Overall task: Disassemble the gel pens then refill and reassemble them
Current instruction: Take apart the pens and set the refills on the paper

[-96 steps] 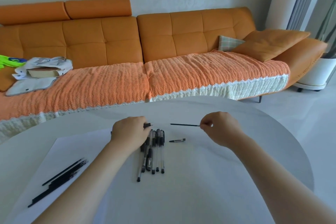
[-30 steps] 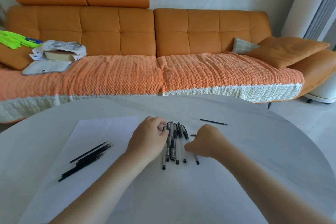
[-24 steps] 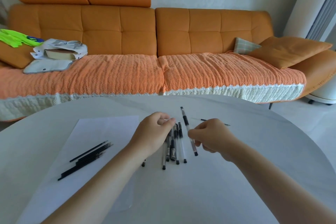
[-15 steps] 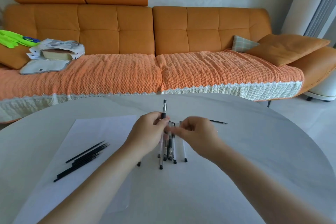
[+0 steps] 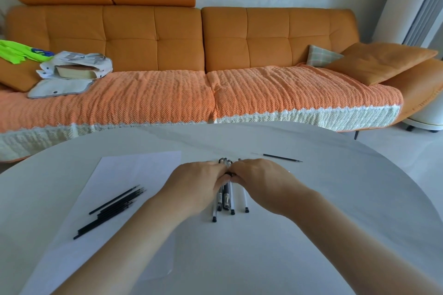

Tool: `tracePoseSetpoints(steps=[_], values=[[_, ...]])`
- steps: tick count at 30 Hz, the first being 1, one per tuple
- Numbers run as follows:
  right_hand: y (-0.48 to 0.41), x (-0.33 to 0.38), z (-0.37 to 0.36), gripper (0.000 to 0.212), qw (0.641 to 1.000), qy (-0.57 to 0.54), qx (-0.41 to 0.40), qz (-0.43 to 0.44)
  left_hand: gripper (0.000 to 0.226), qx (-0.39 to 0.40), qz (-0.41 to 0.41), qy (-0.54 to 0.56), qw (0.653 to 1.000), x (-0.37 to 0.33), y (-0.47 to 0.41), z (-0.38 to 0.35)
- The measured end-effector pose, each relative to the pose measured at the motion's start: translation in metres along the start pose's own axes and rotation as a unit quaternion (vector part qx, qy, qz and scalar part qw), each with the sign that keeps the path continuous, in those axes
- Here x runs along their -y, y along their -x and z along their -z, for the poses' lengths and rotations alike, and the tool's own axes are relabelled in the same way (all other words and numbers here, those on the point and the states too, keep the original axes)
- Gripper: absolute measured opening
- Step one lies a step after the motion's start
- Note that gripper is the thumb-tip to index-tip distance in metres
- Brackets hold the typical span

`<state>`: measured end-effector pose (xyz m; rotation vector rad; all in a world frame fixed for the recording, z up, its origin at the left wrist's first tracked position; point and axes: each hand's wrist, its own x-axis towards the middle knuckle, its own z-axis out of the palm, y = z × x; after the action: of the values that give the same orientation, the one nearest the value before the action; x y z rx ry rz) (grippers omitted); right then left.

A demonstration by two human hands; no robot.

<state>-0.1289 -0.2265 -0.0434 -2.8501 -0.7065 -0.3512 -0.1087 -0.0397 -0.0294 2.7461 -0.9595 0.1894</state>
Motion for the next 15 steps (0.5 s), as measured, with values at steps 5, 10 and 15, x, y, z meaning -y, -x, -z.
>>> tracePoseSetpoints(steps=[5, 10, 15], values=[[0.007, -0.013, 0.017, 0.02, 0.993, -0.071, 0.065, -0.065, 0.022, 0.054, 0.013, -0.029, 0.998, 0.012, 0.002, 0.006], [0.021, -0.034, 0.025, 0.014, 0.98, -0.08, 0.079, -0.164, 0.031, 0.055, 0.062, 0.037, 0.996, 0.035, 0.008, 0.012], [0.024, -0.035, 0.015, 0.026, 0.963, -0.067, 0.136, -0.223, 0.03, 0.055, 0.047, 0.05, 0.996, 0.032, 0.007, 0.0]])
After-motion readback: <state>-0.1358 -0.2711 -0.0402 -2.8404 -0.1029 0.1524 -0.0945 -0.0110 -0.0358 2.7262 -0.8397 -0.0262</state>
